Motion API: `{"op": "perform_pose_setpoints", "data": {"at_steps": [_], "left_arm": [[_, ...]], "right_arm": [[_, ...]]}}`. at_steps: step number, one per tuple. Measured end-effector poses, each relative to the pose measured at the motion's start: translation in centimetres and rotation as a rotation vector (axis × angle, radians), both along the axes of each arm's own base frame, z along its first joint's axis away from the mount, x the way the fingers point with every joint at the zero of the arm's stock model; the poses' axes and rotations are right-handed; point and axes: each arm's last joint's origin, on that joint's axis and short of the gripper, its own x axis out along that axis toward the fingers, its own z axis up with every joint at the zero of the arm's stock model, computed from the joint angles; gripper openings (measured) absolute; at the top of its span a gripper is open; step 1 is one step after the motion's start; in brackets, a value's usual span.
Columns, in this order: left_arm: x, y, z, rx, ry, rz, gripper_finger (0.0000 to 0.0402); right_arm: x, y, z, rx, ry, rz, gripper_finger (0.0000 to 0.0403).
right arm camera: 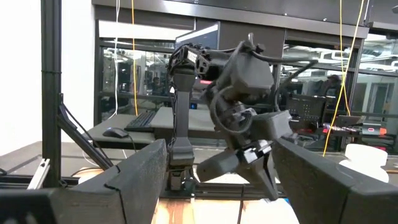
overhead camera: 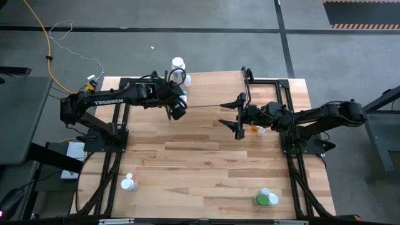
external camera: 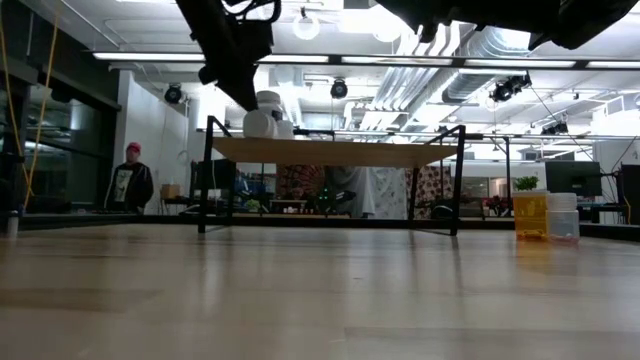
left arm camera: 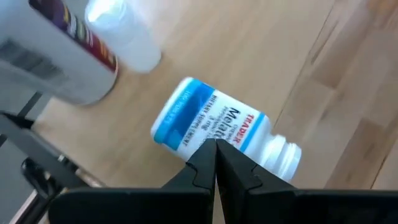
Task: Pick and place medicine bottles onto shelf by color
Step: Adjust the white blue pill bottle on the shelf
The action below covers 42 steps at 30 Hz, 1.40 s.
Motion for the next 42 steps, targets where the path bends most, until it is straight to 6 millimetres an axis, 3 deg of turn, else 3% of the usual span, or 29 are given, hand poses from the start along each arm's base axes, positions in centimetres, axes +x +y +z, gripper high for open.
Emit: {"op": "perform_pose_setpoints", "data": {"at_steps": [8, 17, 21, 26, 33, 37, 42], "left_arm": [[0.7, -0.1, 0.7, 0.041, -0.057, -0.053, 0.0], [0.0, -2.2, 4.2, 0.074, -0.091, -0.177, 0.002], [-0.4, -2.6, 4.5, 0.056, -0.046, -0.179, 0.0071], [0.3, -3.4, 3.9, 0.092, 0.035, -0.254, 0.0171], [2.0, -6.1, 2.9, 0.249, 0.196, -0.408, 0.0298], [2.6, -8.6, 2.0, 0.393, 0.356, -0.449, 0.0335], [3.5, -11.2, -0.5, 0.476, 0.479, -0.486, 0.0344]], "right_arm": [[0.0, 0.0, 0.0, 0.0, 0.0, 0.0, 0.0284], [0.0, 0.0, 0.0, 0.0, 0.0, 0.0, 0.0284], [0.0, 0.0, 0.0, 0.004, 0.0, 0.001, 0.0284], [0.0, 0.0, 0.0, 0.004, 0.0, 0.001, 0.0284], [0.0, 0.0, 0.0, 0.004, 0.0, 0.001, 0.0284], [0.0, 0.0, 0.0, 0.005, 0.0, 0.001, 0.0284], [0.0, 0.0, 0.0, 0.008, 0.0, 0.002, 0.0284]]}}
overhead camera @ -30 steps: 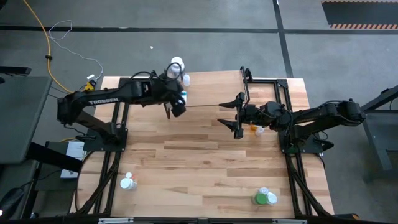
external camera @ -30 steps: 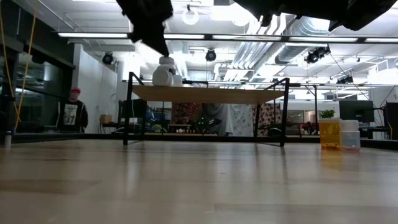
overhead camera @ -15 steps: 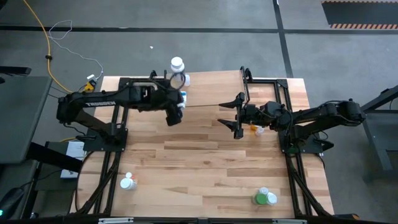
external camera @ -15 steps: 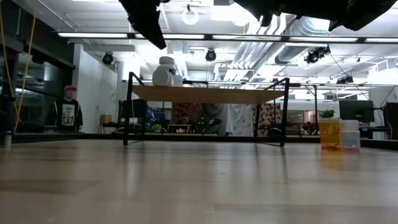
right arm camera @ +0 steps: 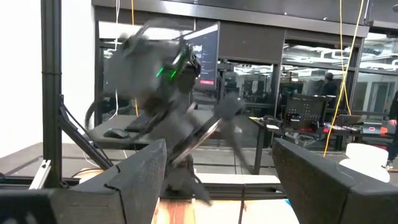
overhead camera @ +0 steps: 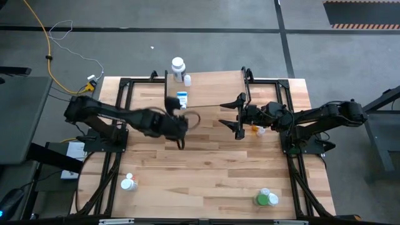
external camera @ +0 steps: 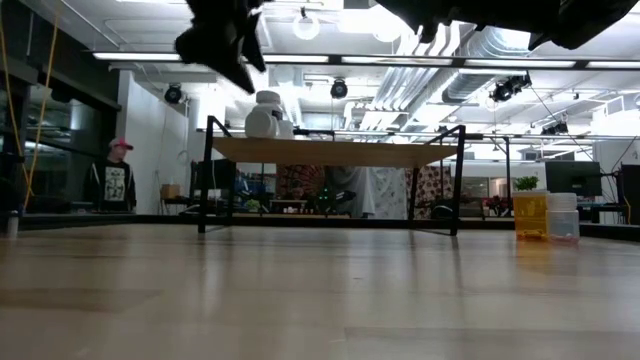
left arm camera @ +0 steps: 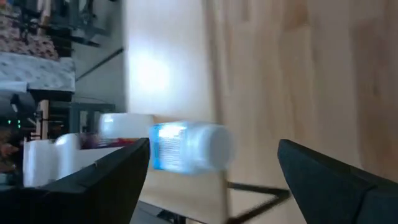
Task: Pick and place medicine bottles onto shelf by color
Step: Adjust the white blue pill bottle on the shelf
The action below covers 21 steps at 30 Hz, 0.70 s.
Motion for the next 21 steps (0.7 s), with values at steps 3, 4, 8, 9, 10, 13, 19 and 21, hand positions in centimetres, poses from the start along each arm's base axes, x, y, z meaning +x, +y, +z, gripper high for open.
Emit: {"op": "perform_pose_setpoints", "data": {"at_steps": [3, 4, 8, 9, 10, 13, 19, 21], "left_arm": [[0.6, -0.9, -2.6, 0.093, 0.072, 0.015, 0.0344], [0.5, -1.0, -3.4, 0.144, 0.106, 0.027, 0.0344], [0.4, -0.7, -6.6, 0.282, 0.187, 0.067, 0.0344], [0.4, -0.6, -7.2, 0.308, 0.191, 0.078, 0.0344], [0.4, -0.4, -7.6, 0.328, 0.18, 0.093, 0.0344], [0.1, -0.1, -8.8, 0.374, 0.158, 0.117, 0.0344], [0.5, 0.3, -9.7, 0.43, 0.124, 0.121, 0.0344], [0.9, 0.7, -9.6, 0.427, 0.116, 0.119, 0.0344]], "right_arm": [[0.0, 0.0, 0.0, 0.0, 0.0, 0.0, 0.0284], [0.0, 0.0, 0.0, 0.0, 0.0, 0.0, 0.0284], [0.0, 0.0, 0.0, 0.0, 0.001, 0.0, 0.0284], [0.0, 0.0, 0.0, 0.0, 0.002, 0.0, 0.0284], [0.0, 0.0, 0.0, -0.001, 0.001, 0.0, 0.0284], [0.0, 0.0, 0.0, 0.0, 0.002, 0.0, 0.0284], [0.0, 0.0, 0.0, 0.0, 0.0, 0.0, 0.0284], [0.0, 0.0, 0.0, 0.0, 0.001, 0.0, 0.0284]]}}
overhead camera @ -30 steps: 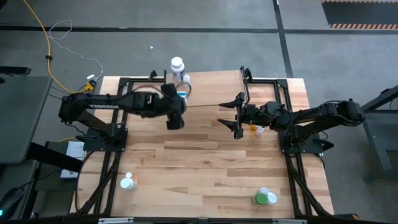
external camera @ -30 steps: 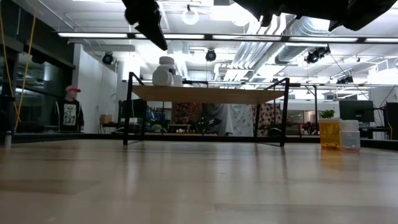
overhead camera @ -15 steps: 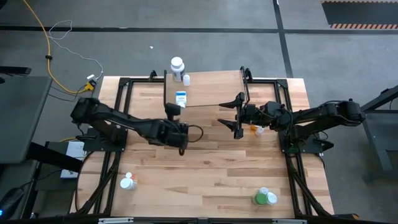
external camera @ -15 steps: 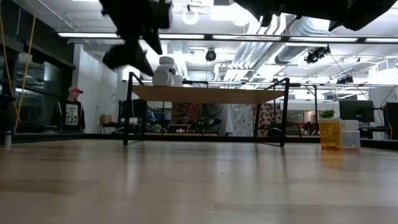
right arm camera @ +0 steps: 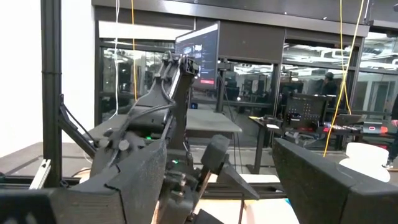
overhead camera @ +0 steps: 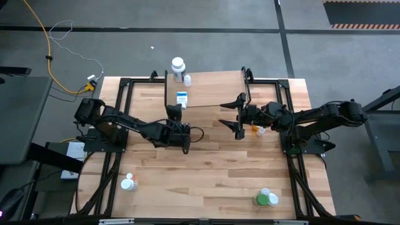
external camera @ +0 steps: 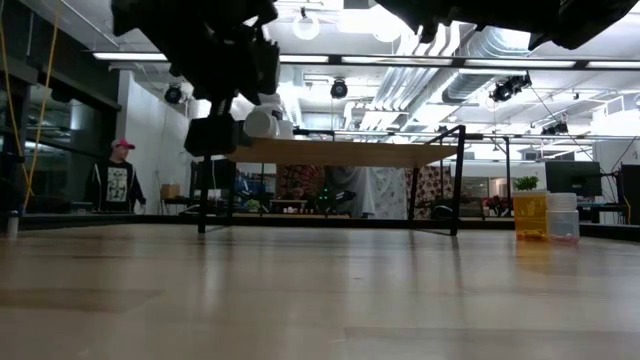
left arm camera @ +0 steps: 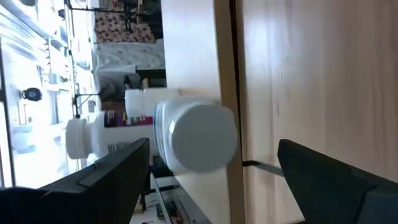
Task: Pick and place medicine bottles onto shelf by color
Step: Adjust the white blue pill bottle on the shelf
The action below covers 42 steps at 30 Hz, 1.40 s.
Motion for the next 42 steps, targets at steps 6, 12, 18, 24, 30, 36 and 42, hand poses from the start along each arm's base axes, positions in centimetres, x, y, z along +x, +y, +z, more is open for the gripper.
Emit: {"op": "perform_pose_setpoints", "data": {"at_steps": [6, 12, 18, 24, 30, 36, 42], "left_arm": [[0.7, 1.4, 0.6, 0.019, -0.017, 0.011, 0.0344], [0.7, 2.5, 0.9, 0.03, 0.0, 0.033, 0.0344], [0.7, 2.8, 0.9, 0.021, 0.002, 0.039, 0.0335], [0.7, 2.7, 0.8, 0.022, 0.004, 0.036, 0.0291], [0.7, 2.1, 0.9, 0.035, 0.01, 0.022, 0.0235], [0.8, 1.2, 1.1, 0.037, 0.015, -0.011, 0.0188], [0.8, 0.5, 1.1, 0.039, 0.02, -0.036, 0.0169]], "right_arm": [[0.0, 0.0, 0.0, -0.001, 0.0, 0.0, 0.0284], [0.0, 0.0, 0.0, -0.002, 0.0, -0.001, 0.0284], [0.0, 0.0, 0.0, -0.003, 0.0, -0.001, 0.0284], [0.0, 0.0, 0.0, -0.003, 0.0, -0.001, 0.0284], [0.0, 0.0, 0.0, -0.003, 0.0, -0.001, 0.0284], [0.0, 0.0, 0.0, -0.003, 0.0, -0.001, 0.0284], [0.0, 0.0, 0.0, -0.003, 0.0, -0.001, 0.0284]]}}
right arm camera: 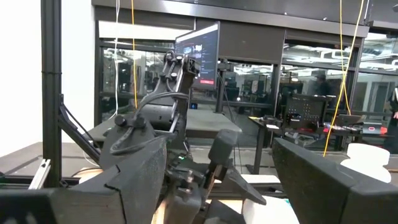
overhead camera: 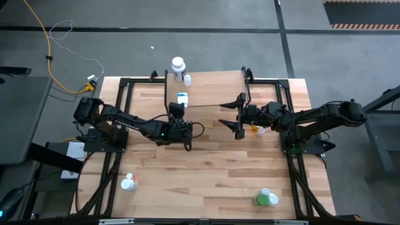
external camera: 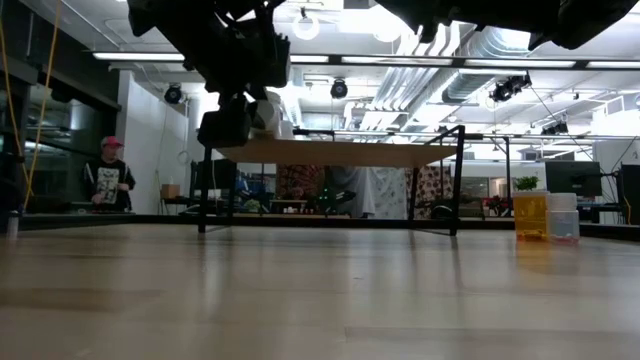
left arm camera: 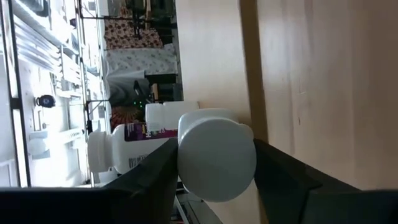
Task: Pick and place medicine bottles onto shelf by color
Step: Adjust the white blue pill bottle on the shelf
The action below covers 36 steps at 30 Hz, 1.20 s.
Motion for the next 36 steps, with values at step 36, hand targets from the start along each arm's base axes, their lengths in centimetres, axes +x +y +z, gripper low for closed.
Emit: {"op": "perform_pose_setpoints", "data": {"at_steps": [36], "left_arm": [[-5.8, 6.7, 23.0, -0.507, -0.727, 0.056, 0.0171]], "right_arm": [[0.0, 0.0, 0.0, 0.0, -0.002, 0.0, 0.0284]]}}
